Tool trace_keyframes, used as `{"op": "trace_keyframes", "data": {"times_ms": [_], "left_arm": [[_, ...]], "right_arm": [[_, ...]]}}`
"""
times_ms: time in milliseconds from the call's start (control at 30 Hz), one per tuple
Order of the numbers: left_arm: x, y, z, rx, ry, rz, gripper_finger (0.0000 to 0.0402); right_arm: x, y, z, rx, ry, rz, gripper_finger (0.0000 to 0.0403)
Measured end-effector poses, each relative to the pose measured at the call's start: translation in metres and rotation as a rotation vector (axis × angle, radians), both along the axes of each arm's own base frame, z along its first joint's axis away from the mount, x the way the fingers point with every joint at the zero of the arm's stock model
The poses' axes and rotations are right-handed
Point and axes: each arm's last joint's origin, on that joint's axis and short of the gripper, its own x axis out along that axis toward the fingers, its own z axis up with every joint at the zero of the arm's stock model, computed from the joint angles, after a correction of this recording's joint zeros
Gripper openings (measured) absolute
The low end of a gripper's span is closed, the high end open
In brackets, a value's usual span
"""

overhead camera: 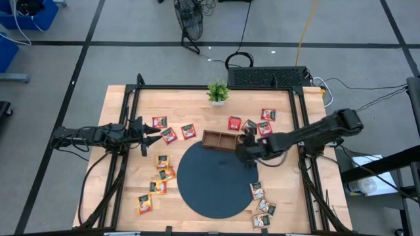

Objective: Pick & Place Tea
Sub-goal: Put the top brown tea bag into the right slot of the wooden organizer

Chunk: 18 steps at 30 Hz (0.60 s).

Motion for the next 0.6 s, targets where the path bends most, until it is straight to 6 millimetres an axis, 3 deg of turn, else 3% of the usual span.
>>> {"op": "trace_keyframes", "data": {"times_ms": [167,300,500,600], "left_arm": [[0.000,0.000,0.000,0.000,0.001,0.000,0.0161],[0.000,0.000,0.000,0.000,0.001,0.000,0.0161],[0.000,0.000,0.000,0.000,0.001,0.000,0.0161],[0.000,0.000,0.000,0.000,0.001,0.000,0.0161]], "right_arm": [[-0.035,0.036,0.010,0.229,-0.139,0.158,0.0000],[-0.062,0.062,0.008,0.373,-0.400,0.316,0.0000],[-0.094,0.077,0.002,0.684,-0.895,0.592,0.0000],[-0.103,0.078,-0.005,0.715,-0.959,0.607,0.0013]]}}
